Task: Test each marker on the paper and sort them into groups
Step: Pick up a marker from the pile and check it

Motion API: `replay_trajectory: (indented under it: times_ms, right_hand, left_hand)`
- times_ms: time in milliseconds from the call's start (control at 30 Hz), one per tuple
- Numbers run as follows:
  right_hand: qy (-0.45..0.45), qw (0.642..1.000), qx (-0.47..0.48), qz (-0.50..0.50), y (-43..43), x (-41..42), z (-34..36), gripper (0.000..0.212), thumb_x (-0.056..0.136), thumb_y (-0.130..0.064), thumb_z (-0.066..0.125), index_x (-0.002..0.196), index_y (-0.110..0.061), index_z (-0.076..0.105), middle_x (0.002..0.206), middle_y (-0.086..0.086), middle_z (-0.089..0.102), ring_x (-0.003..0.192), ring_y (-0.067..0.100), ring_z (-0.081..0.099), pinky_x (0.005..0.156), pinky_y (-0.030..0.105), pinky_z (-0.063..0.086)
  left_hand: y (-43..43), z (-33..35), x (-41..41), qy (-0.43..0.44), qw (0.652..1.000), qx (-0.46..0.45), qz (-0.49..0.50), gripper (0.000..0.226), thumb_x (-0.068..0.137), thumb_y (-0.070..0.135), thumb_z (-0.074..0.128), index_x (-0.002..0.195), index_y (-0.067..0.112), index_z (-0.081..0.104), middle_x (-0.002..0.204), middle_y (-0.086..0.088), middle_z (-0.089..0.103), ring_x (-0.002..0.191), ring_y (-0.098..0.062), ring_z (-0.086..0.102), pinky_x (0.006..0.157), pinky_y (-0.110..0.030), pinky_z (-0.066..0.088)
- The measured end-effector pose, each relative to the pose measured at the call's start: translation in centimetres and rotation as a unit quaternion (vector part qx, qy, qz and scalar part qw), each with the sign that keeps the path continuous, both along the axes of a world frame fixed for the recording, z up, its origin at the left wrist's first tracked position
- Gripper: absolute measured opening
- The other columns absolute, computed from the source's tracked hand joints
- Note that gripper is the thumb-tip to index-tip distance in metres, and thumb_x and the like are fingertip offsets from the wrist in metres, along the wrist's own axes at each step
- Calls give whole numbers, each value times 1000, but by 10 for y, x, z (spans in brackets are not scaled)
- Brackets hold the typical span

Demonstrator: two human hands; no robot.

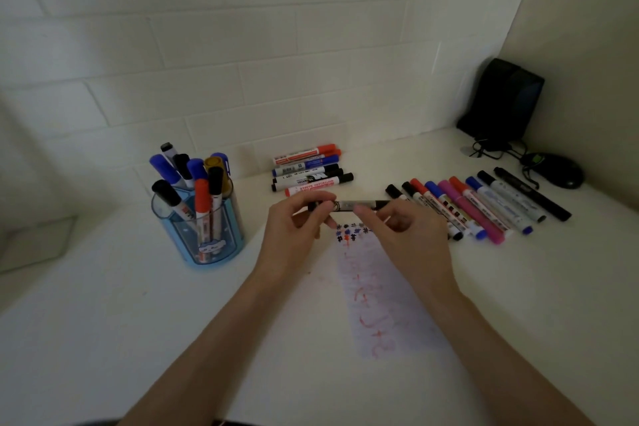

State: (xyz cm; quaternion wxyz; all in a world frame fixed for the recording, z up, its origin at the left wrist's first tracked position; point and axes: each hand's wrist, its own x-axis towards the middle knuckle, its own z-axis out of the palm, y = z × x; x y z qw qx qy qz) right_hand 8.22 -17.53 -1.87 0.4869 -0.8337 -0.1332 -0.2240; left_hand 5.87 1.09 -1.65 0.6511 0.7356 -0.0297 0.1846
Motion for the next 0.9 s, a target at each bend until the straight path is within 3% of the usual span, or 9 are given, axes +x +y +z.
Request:
replay_trajectory:
  times_ms: [133,233,333,400,500,633,767,833,900]
  right_hand:
    - [16,1000,10,18,2,-3,6,38,81,-65,73,95,-31,66,52,-7,63,46,8,62,54,23,53]
    - [98,984,113,92,6,-8,10,31,82,-64,75,93,-34,73,61,-4,72,48,13,68,53,17,52]
    - [99,986,125,57,10,-10,10,26,83,-55,80,91,-33,67,65,-4,69,50,13,66,51,16,51]
    - [52,997,63,14,10,-10,10,38,83,-41,85,102,-35,53,69,-4,62,53,13,64,55,29,58]
    - [-50,996,-74,-5,11,-14,12,50,82,-35,86,120,-31,54,71,-10,56,56,8,58,53,37,56]
    - [-162,980,-109,-37,12,-15,14,33,86,-38,80,106,-20,61,66,-15,42,52,1,38,45,24,41]
    - [-217,963,-154,-35,6,-10,12,19,90,-31,81,98,-16,73,76,-17,49,58,2,43,51,22,41]
    - [-156,984,-82,-24,7,-10,13,15,92,-30,79,96,-18,72,75,-15,63,55,6,58,51,22,49]
    - [-29,995,88,32,7,-10,16,9,93,-26,76,95,-20,71,77,-13,74,58,11,70,53,21,54]
  left_hand:
    - [0,5,-4,-9,1000,-25,0,22,87,19,76,109,16,73,99,4,76,76,-18,75,61,-23,55]
    - [2,10,-7,-20,999,-48,-5,27,81,19,79,108,14,74,97,1,76,78,-20,76,64,-23,56]
    - [2,12,-10,-35,998,-45,-1,25,76,23,82,100,22,77,86,5,76,73,-15,73,67,-25,58]
    - [0,14,-12,-45,998,-34,18,23,73,29,84,96,28,78,83,6,75,74,-18,70,71,-32,60]
    - [-1,15,-13,-79,996,-13,44,20,72,31,85,91,29,77,86,9,75,76,-6,68,73,-23,57]
    - [-3,15,-15,-65,997,-11,37,15,77,25,85,87,21,76,82,1,75,74,-22,70,70,-37,60]
    - [-2,17,-15,-55,996,-67,-31,21,76,31,86,92,24,76,87,1,77,75,-14,73,67,-20,55]
    - [-1,16,-13,-59,995,-51,-69,28,82,29,77,109,24,73,106,2,75,94,-15,72,76,-23,56]
    - [-1,10,-10,-47,995,63,-60,35,89,29,72,124,26,68,119,12,70,109,-10,66,86,-25,54]
